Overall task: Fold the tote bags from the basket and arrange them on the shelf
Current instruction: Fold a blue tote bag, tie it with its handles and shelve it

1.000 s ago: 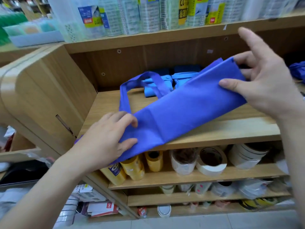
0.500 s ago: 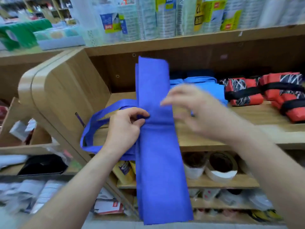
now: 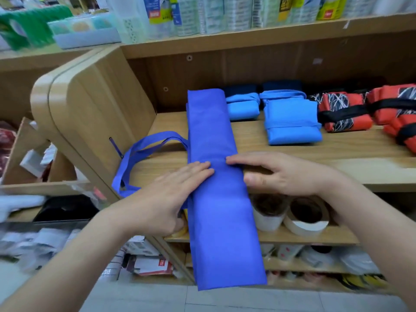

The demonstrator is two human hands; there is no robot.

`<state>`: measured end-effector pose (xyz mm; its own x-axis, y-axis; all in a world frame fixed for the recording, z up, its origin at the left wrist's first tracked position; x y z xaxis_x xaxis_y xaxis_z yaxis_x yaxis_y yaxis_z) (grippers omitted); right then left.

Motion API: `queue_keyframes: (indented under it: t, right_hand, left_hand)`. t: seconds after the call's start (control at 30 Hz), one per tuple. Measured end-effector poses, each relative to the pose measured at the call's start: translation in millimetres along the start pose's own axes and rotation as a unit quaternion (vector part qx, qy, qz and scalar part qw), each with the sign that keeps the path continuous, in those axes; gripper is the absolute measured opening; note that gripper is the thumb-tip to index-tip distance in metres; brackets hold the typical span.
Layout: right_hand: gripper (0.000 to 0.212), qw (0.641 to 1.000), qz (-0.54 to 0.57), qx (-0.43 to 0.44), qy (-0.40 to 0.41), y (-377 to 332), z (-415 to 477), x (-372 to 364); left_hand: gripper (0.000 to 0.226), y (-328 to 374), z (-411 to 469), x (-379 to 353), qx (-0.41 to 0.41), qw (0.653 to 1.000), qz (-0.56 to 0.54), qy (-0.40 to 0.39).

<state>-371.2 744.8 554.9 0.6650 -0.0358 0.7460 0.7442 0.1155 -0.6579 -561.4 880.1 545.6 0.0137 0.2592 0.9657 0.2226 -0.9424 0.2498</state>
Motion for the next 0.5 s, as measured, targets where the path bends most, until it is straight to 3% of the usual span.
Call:
queue_keyframes:
  t: [0.07, 0.13, 0.2, 0.27, 0.3, 0.37, 0.43, 0.5]
  right_hand:
    - [0.092, 0.998, 0.054, -0.008, 0.036, 0.2, 1.8, -0.6]
    - [0.083, 0.993, 0.107, -0.002, 0.056, -3.8, 0.9, -0.7]
    - [0.080, 0.987, 0.147, 0.004, 0.069, -9.0, -2.5, -0.3]
    - [0.070, 0.979, 0.178, -0.006, 0.098, -15.4, -2.0, -0.7]
    - [0.062, 0.974, 0.185, -0.012, 0.131, -16.0, -0.6, -1.4]
    - [0.051, 0.961, 0.139, -0.056, 0.234, -12.1, 1.0, -4.4]
    - [0.036, 0.942, 0.051, -0.111, 0.313, -12.5, 0.7, -8.0]
    - [0.044, 0.930, -0.006, -0.120, 0.346, -17.4, 2.3, -11.2]
  left_hand:
    - [0.087, -5.7, 6.2, -2.4, 0.015, 0.996, 0.007, 0.082]
    - [0.055, -2.6, 10.0, 10.2, 0.063, 0.978, -0.145, 0.138]
    - [0.010, -0.2, 14.7, 25.9, 0.139, 0.923, -0.309, 0.184]
    - [0.013, -7.1, 20.3, 29.2, 0.258, 0.862, -0.386, 0.201]
    - [0.005, -8.7, 24.9, 28.0, 0.241, 0.858, -0.394, 0.227]
    - [0.017, 2.1, 30.0, 28.5, 0.248, 0.872, -0.336, 0.257]
    - [0.015, 7.5, 33.6, 28.1, 0.270, 0.881, -0.293, 0.255]
    - [0.025, 12.7, 34.6, 28.0, 0.292, 0.894, -0.222, 0.258]
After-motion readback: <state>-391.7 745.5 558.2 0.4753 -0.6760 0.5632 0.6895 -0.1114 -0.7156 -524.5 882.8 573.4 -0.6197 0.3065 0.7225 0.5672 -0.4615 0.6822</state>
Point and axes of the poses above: each hand's wrist, its own z-axis towards the middle knuckle, its own x-axis out of the back of the hand, y = z × x, the point moved 4 cm from there along z, towards the middle knuckle, and after that the axes turned 9 degrees about x, right-handed, at the moved point
